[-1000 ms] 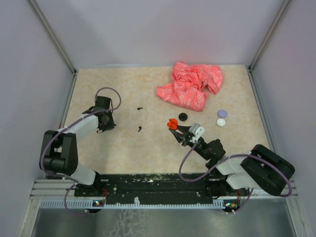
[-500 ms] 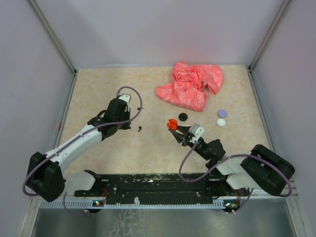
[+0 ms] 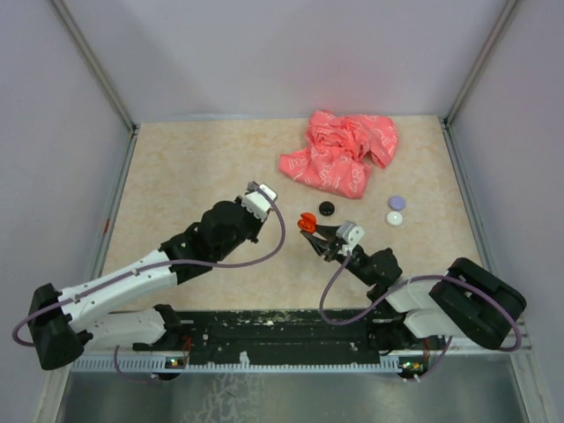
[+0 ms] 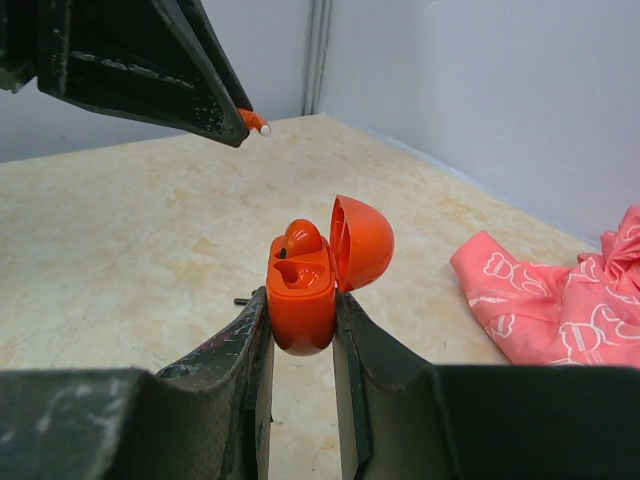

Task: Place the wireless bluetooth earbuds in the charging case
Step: Place the earbud in the charging case.

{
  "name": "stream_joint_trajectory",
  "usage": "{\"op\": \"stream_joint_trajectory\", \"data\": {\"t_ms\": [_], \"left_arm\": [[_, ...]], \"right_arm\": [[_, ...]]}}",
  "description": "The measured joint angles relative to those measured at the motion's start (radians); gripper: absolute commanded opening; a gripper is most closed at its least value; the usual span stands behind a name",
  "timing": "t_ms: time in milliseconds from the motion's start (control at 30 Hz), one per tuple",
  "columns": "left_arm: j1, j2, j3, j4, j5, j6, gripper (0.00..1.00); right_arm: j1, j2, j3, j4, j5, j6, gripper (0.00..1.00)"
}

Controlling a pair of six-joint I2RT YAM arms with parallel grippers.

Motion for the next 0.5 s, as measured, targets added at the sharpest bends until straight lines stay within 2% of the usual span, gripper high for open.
{"op": "stream_joint_trajectory", "data": {"t_ms": [300,500], "left_arm": [[-0.197,0.007,-0.009,0.161,-0.03,0.325,0.14],[-0.291,0.062,-0.008,0.237,-0.04,0.567,0.13]], "right_arm": [[0.0,0.0,0.0,-0.004,-0.008,0.0,0.0],[0.0,0.0,0.0,-0.011,-0.016,0.0,0.0]]}}
